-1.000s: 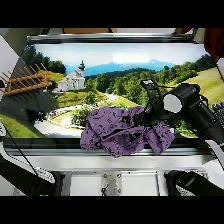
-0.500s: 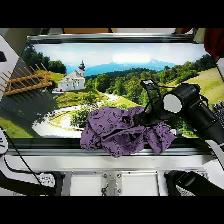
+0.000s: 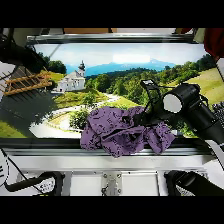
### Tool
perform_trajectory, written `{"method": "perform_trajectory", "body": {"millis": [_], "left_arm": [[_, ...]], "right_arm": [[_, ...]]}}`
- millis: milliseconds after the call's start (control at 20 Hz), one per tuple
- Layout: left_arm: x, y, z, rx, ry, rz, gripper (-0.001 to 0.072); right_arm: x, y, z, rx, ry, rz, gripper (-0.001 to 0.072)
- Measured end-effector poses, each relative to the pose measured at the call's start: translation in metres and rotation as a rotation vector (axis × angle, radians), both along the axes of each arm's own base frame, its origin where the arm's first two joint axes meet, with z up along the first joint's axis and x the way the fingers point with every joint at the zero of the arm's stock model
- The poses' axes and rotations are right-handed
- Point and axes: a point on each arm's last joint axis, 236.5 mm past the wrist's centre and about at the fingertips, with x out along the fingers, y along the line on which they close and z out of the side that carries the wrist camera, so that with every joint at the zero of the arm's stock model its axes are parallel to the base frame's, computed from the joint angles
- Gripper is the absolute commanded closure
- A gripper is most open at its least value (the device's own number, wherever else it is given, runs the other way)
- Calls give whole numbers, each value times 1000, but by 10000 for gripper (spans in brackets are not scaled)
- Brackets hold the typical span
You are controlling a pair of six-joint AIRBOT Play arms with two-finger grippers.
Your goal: Fold the clothes and pants, and hang the long-sleeved shirts on hangers.
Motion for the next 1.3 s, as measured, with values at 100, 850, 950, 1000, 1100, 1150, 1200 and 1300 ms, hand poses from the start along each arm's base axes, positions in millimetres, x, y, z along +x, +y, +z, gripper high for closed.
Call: {"method": "perform_trajectory", "body": {"millis": [100, 850, 950, 1000, 1100, 1150, 1200, 1300], "left_arm": [[-25, -5, -19, 53, 69, -64, 692], [-228, -17, -144, 87, 374, -517, 693], [-241, -24, -149, 89, 372, -552, 693], [-249, -27, -152, 91, 375, -571, 693], [-258, -31, -156, 94, 377, -600, 693], [-262, -33, -158, 95, 381, -610, 693], [-264, -34, -159, 95, 385, -618, 693], [-267, -35, -162, 93, 396, -629, 694]], "right_arm": [[0, 0, 0, 0, 0, 0, 684], [0, 0, 0, 0, 0, 0, 684], [0, 0, 0, 0, 0, 0, 684], [0, 0, 0, 0, 0, 0, 684], [0, 0, 0, 0, 0, 0, 684], [0, 0, 0, 0, 0, 0, 684], [0, 0, 0, 0, 0, 0, 684], [0, 0, 0, 0, 0, 0, 684]]}}
